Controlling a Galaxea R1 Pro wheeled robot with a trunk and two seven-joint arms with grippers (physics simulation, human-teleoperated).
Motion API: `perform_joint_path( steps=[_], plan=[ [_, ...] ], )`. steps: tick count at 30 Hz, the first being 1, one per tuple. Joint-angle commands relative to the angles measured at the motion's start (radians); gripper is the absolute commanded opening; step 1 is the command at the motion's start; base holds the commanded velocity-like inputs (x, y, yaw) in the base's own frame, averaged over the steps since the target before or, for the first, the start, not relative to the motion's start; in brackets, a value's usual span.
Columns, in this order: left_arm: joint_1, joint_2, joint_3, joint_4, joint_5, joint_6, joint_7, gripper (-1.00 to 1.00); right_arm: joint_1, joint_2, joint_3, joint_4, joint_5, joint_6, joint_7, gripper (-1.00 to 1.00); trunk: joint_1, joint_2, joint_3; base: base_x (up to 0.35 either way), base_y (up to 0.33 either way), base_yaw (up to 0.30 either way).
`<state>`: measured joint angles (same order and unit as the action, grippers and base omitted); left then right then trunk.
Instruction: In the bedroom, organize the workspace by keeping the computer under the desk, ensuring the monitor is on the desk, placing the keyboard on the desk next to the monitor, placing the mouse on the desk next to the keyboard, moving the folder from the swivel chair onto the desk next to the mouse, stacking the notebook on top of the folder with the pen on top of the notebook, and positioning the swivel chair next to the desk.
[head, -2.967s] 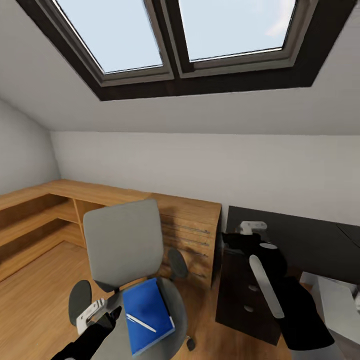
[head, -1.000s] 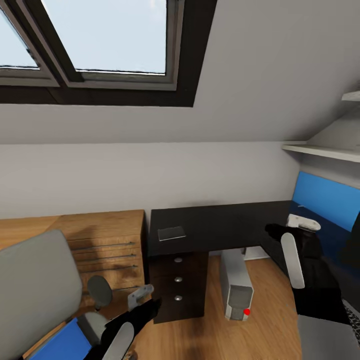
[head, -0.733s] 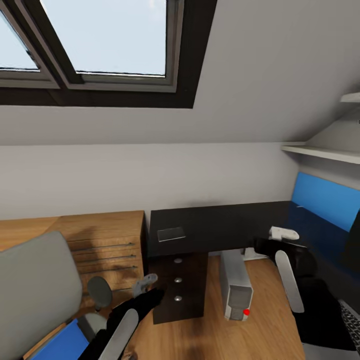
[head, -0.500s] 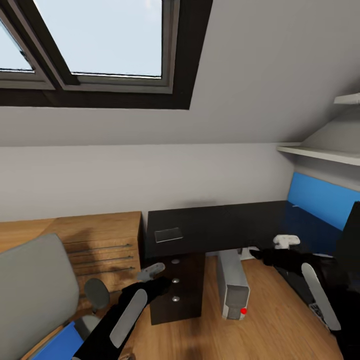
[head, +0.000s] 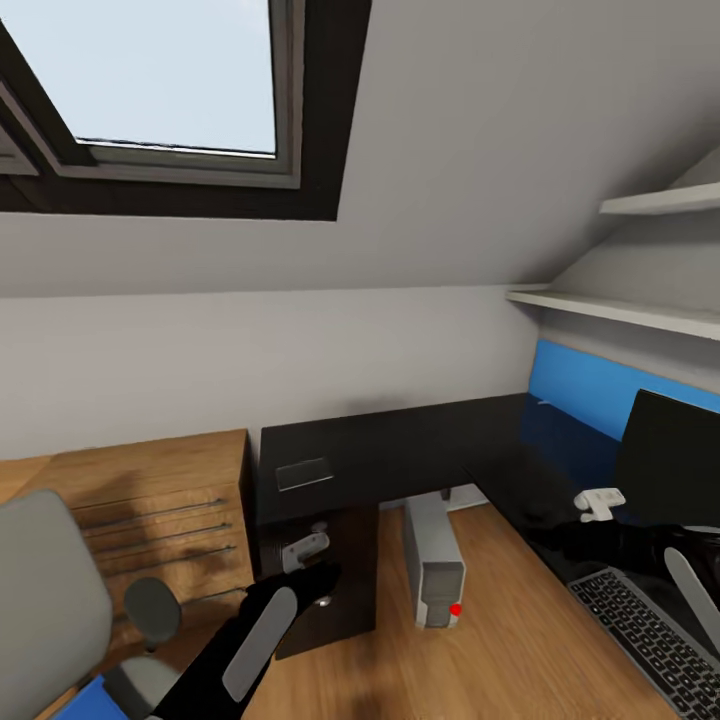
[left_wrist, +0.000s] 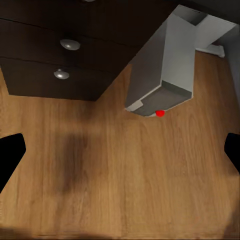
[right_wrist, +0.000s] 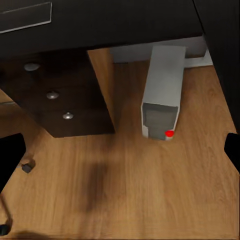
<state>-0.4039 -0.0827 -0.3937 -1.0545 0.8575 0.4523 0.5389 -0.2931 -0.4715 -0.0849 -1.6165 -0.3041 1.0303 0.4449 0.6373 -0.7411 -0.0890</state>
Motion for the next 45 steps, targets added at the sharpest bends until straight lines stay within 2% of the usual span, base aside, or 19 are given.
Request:
perform_joint_path(
  steps=[1, 5, 7, 10, 12, 15, 19, 22, 23, 24, 28, 32, 34, 36, 37, 38, 40, 44, 45],
  plan=[
    [-0.001, 0.001, -0.001, 0.005, 0.009, 0.000, 0.009, 1.00, 0.002, 0.000, 0.000, 0.000, 0.009, 0.004, 0.010, 1.00, 0.000, -0.002, -0.002, 0.000, 0.000, -0.297],
    [0.000, 0.001, -0.001, 0.028, 0.009, -0.006, 0.009, 1.00, 0.045, -0.002, -0.002, 0.000, 0.009, -0.011, 0.012, 1.00, 0.000, -0.002, -0.002, 0.000, 0.000, -0.298],
    [0.000, 0.000, -0.001, 0.037, 0.009, -0.008, 0.009, 1.00, 0.074, -0.004, -0.006, 0.000, 0.011, -0.061, 0.012, 1.00, 0.000, -0.002, -0.002, 0.000, 0.000, -0.298],
    [0.000, 0.000, -0.001, 0.043, 0.008, -0.009, 0.009, 1.00, 0.113, -0.034, -0.008, 0.000, 0.012, -0.114, 0.013, 1.00, 0.000, -0.002, -0.002, 0.000, 0.000, -0.298],
    [-0.001, 0.001, -0.001, 0.046, 0.008, -0.009, 0.009, 1.00, 0.145, -0.071, -0.009, 0.000, 0.012, -0.143, 0.013, 1.00, 0.000, -0.002, -0.002, 0.000, 0.000, -0.298],
    [-0.001, 0.001, 0.000, 0.047, 0.009, -0.009, 0.009, 1.00, 0.157, -0.084, -0.008, 0.000, 0.013, -0.165, 0.014, 1.00, 0.000, -0.002, -0.002, 0.000, 0.000, -0.298],
    [0.000, 0.000, 0.003, 0.049, 0.010, -0.009, 0.009, 1.00, 0.162, -0.088, -0.007, 0.000, 0.013, -0.173, 0.014, 1.00, 0.000, -0.002, -0.002, 0.000, 0.000, -0.298],
    [-0.001, 0.001, 0.004, 0.050, 0.011, -0.009, 0.009, 1.00, 0.204, -0.090, -0.008, 0.000, 0.013, -0.238, 0.013, 1.00, 0.000, -0.002, -0.002, 0.000, 0.000, -0.298],
    [-0.001, 0.002, 0.005, 0.050, 0.011, -0.008, 0.009, 1.00, 0.237, -0.089, -0.009, 0.000, 0.014, -0.307, 0.012, 1.00, 0.000, -0.002, -0.002, 0.000, 0.000, -0.296],
    [-0.001, 0.002, 0.006, 0.050, 0.012, -0.008, 0.008, 1.00, 0.251, -0.088, -0.011, 0.000, 0.014, -0.328, 0.012, 1.00, 0.000, -0.002, -0.002, 0.000, 0.000, -0.295],
    [-0.001, 0.001, 0.006, 0.050, 0.013, -0.008, 0.007, 1.00, 0.277, -0.086, -0.017, 0.000, 0.014, -0.360, 0.007, 1.00, 0.000, -0.002, -0.002, 0.000, 0.000, -0.295],
    [-0.001, 0.001, 0.006, 0.050, 0.013, -0.008, 0.007, 1.00, 0.284, -0.075, -0.055, 0.000, 0.019, -0.365, -0.004, 1.00, 0.000, -0.002, -0.002, 0.000, 0.000, -0.294],
    [-0.001, 0.001, 0.006, 0.049, 0.013, -0.008, 0.007, 1.00, 0.289, -0.067, -0.081, 0.003, 0.034, -0.367, -0.063, 1.00, 0.000, -0.002, -0.002, 0.000, 0.000, -0.294],
    [-0.001, 0.002, 0.007, 0.043, 0.013, -0.007, 0.007, 1.00, 0.302, -0.044, -0.099, 0.017, 0.044, -0.370, -0.163, 1.00, 0.000, -0.002, -0.002, 0.000, 0.000, -0.294],
    [-0.002, 0.002, 0.007, 0.035, 0.013, -0.003, 0.008, 1.00, 0.319, -0.015, -0.110, 0.029, 0.047, -0.377, -0.237, 1.00, 0.000, -0.002, -0.002, 0.000, 0.000, -0.294],
    [-0.002, 0.002, 0.007, 0.031, 0.013, -0.001, 0.009, 1.00, 0.327, -0.001, -0.116, 0.034, 0.048, -0.381, -0.268, 1.00, 0.000, -0.002, -0.002, 0.000, 0.000, -0.294],
    [-0.007, 0.003, 0.007, 0.016, 0.012, 0.004, 0.009, 1.00, 0.372, 0.056, -0.161, 0.047, 0.052, -0.422, -0.355, 1.00, 0.000, -0.002, -0.002, 0.000, 0.000, -0.294],
    [-0.024, 0.004, 0.008, 0.006, 0.011, 0.008, 0.008, 1.00, 0.452, 0.125, -0.231, 0.092, 0.056, -0.543, -0.405, 1.00, 0.000, -0.002, -0.002, 0.000, 0.000, -0.295],
    [-0.026, 0.005, 0.008, 0.006, 0.011, 0.008, 0.008, 1.00, 0.456, 0.129, -0.234, 0.102, 0.056, -0.550, -0.408, 1.00, 0.000, -0.002, -0.002, 0.000, 0.000, -0.295]
  ],
)
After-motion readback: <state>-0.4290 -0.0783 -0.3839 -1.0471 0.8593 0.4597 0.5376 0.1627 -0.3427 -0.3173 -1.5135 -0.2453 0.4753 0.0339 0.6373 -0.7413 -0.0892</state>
